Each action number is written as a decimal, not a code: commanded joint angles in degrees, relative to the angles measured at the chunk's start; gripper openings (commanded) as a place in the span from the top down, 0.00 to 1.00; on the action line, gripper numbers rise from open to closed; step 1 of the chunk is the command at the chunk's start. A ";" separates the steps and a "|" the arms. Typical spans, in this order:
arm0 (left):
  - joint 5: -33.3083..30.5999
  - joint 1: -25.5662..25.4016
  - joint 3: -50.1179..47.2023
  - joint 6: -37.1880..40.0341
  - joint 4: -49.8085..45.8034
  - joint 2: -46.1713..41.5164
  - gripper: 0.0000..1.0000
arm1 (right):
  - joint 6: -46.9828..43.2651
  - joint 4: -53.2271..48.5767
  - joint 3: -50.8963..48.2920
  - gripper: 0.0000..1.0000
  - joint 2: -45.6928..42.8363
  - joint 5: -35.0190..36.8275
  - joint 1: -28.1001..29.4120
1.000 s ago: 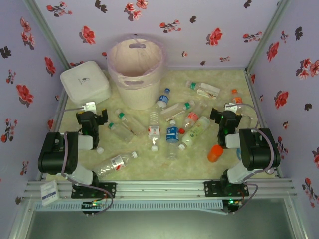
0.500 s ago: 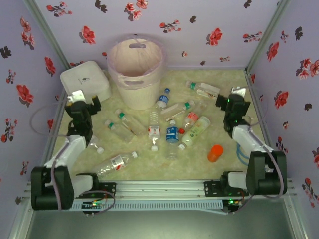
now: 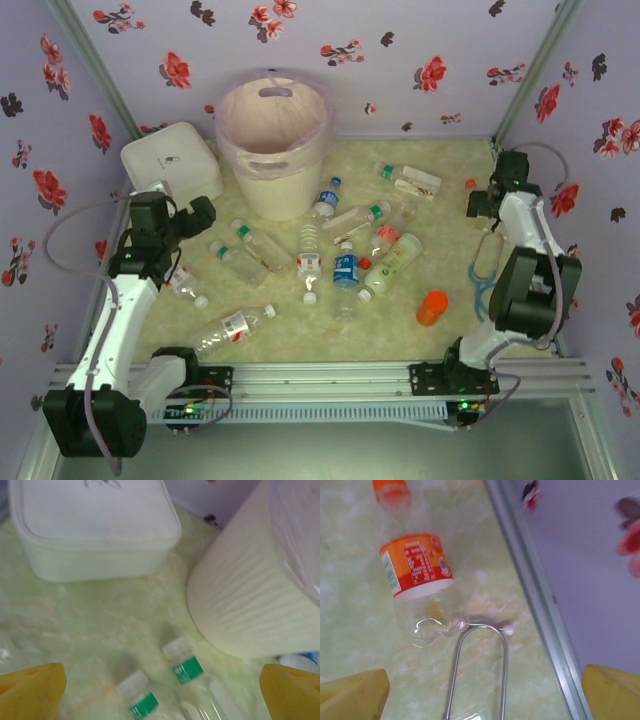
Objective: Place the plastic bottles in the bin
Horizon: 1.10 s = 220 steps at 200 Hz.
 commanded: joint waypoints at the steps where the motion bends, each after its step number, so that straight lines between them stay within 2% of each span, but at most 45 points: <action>1: 7.62 -0.49 4.70 -2.56 -5.73 0.56 0.00 | -6.47 -7.82 6.42 0.01 8.07 -6.18 -0.68; 58: 9.52 -0.86 5.86 -5.02 -6.38 0.77 0.02 | -7.16 -7.12 14.81 0.02 20.65 -10.23 -0.74; 73: 9.52 -0.87 5.42 -5.73 -5.66 0.75 0.03 | -7.95 -6.99 15.53 0.06 22.57 -9.73 -0.79; 109: 9.52 -0.96 5.30 -6.67 -5.31 0.51 0.04 | -8.77 -6.29 14.38 0.25 22.34 -9.62 -0.84; 151: 9.36 -1.13 7.13 -7.62 -4.28 -0.25 0.05 | -7.75 -7.09 10.90 0.40 14.35 -8.73 -0.85; 181: 8.80 -1.21 9.64 -8.77 -4.41 -1.79 0.06 | -5.07 -9.07 8.40 0.41 5.31 -10.95 -0.76; 197: 11.22 -1.21 10.43 -10.58 -1.40 -2.84 0.07 | -1.79 -9.11 6.73 0.42 -1.71 -18.49 -0.52; 211: 13.61 -1.31 10.12 -11.91 3.94 -3.44 0.08 | 3.36 -6.46 5.21 0.48 -8.22 -30.21 0.43; 220: 14.64 -1.43 11.04 -12.64 5.44 -3.07 0.09 | 6.38 -5.82 4.99 0.50 -11.90 -35.25 2.34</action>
